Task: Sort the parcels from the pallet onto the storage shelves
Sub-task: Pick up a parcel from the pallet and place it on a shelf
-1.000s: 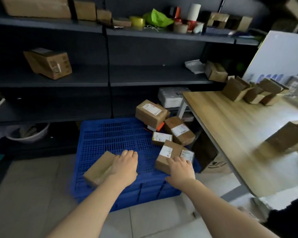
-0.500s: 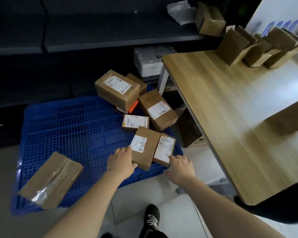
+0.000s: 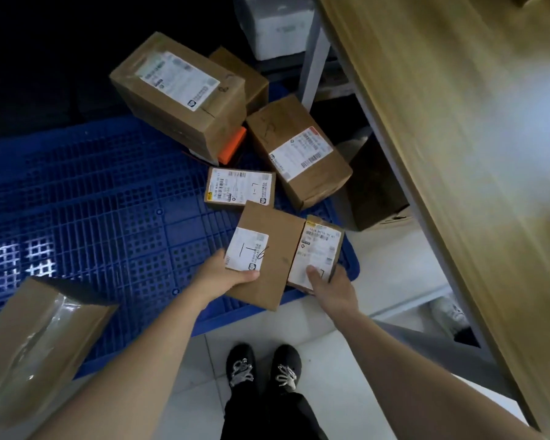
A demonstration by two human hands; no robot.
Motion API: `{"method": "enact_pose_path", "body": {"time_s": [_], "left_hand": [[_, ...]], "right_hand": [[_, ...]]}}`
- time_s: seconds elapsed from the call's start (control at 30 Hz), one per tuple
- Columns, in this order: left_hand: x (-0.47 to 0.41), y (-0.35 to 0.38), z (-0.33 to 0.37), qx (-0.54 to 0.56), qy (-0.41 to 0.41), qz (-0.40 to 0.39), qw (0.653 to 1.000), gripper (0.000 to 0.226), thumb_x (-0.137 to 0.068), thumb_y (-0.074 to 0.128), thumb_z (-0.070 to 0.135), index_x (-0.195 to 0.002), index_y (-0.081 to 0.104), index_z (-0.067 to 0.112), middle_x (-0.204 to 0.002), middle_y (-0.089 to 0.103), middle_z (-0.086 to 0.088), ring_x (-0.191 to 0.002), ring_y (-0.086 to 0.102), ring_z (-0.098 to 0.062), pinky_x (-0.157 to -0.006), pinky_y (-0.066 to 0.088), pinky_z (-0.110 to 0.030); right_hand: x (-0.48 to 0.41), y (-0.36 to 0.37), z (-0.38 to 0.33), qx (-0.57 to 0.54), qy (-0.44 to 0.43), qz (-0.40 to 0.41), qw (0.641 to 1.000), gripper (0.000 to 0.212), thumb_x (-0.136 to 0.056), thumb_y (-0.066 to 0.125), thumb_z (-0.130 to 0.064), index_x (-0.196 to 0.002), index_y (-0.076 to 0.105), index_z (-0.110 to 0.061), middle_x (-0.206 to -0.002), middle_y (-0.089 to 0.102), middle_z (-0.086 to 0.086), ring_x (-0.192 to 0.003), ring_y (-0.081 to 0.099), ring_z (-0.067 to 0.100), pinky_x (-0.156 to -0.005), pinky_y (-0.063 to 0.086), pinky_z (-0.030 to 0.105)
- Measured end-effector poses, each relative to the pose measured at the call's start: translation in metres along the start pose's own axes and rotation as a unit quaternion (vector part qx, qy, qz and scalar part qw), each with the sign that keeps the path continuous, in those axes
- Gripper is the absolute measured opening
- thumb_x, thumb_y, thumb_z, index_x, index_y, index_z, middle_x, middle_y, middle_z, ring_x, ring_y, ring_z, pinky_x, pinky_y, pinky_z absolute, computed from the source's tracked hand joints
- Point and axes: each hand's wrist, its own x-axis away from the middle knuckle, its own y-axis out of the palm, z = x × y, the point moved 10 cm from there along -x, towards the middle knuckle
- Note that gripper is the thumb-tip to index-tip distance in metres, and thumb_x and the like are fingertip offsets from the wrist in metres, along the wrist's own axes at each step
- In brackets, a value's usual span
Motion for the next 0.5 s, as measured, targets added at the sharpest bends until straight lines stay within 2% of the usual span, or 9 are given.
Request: {"method": "enact_pose_path", "body": {"time_s": [0.13,0.2,0.37,0.43,0.5], "left_hand": [[-0.008,0.013,-0.006,0.060,-0.012,-0.073,0.995,0.055,-0.075,0.082,0.025,-0.123,0.057,0.031,-0.114,0.065,0.012,-0.108,0.059,-0.009,-0.077,0.043,-0.019],[-0.009,0.014,-0.006,0.087,-0.009,-0.080,0.993,0.062,-0.073,0.083,0.025,-0.127,0.054,0.032,-0.118,0.065,0.011,-0.110,0.058,-0.011,-0.080,0.043,-0.021],[0.005,0.011,-0.005,0.166,-0.011,-0.079,0.983,0.086,-0.051,0.086,0.038,-0.129,0.050,0.038,-0.119,0.064,0.012,-0.111,0.059,-0.013,-0.089,0.046,-0.029],[0.019,0.008,-0.011,0.203,-0.024,-0.077,0.976,0.090,-0.041,0.084,0.042,-0.125,0.051,0.041,-0.115,0.066,0.011,-0.107,0.060,-0.014,-0.083,0.047,-0.030],[0.035,0.005,-0.022,0.235,-0.039,-0.077,0.968,0.092,-0.038,0.082,0.040,-0.126,0.053,0.038,-0.113,0.069,0.006,-0.104,0.063,-0.018,-0.078,0.049,-0.031]], "right_hand": [[-0.007,0.009,0.003,-0.137,0.009,0.013,0.990,0.058,-0.089,0.062,-0.039,-0.141,0.039,-0.029,-0.122,0.059,-0.005,-0.115,0.055,0.022,-0.097,0.047,0.044],[-0.006,0.012,0.000,-0.189,0.012,0.010,0.982,0.061,-0.092,0.062,-0.032,-0.146,0.034,-0.032,-0.123,0.059,-0.009,-0.111,0.056,0.018,-0.098,0.047,0.042],[0.011,0.011,-0.006,-0.261,0.023,0.008,0.965,0.058,-0.095,0.060,-0.032,-0.146,0.034,-0.035,-0.130,0.059,-0.007,-0.114,0.056,0.018,-0.096,0.044,0.037],[0.027,0.011,-0.008,-0.290,0.023,-0.006,0.957,0.055,-0.096,0.060,-0.029,-0.145,0.035,-0.035,-0.128,0.059,-0.007,-0.113,0.056,0.017,-0.095,0.044,0.037],[0.047,0.009,-0.009,-0.294,0.017,-0.011,0.956,0.055,-0.096,0.060,-0.028,-0.145,0.035,-0.036,-0.128,0.059,-0.006,-0.114,0.056,0.018,-0.099,0.046,0.041]]}}
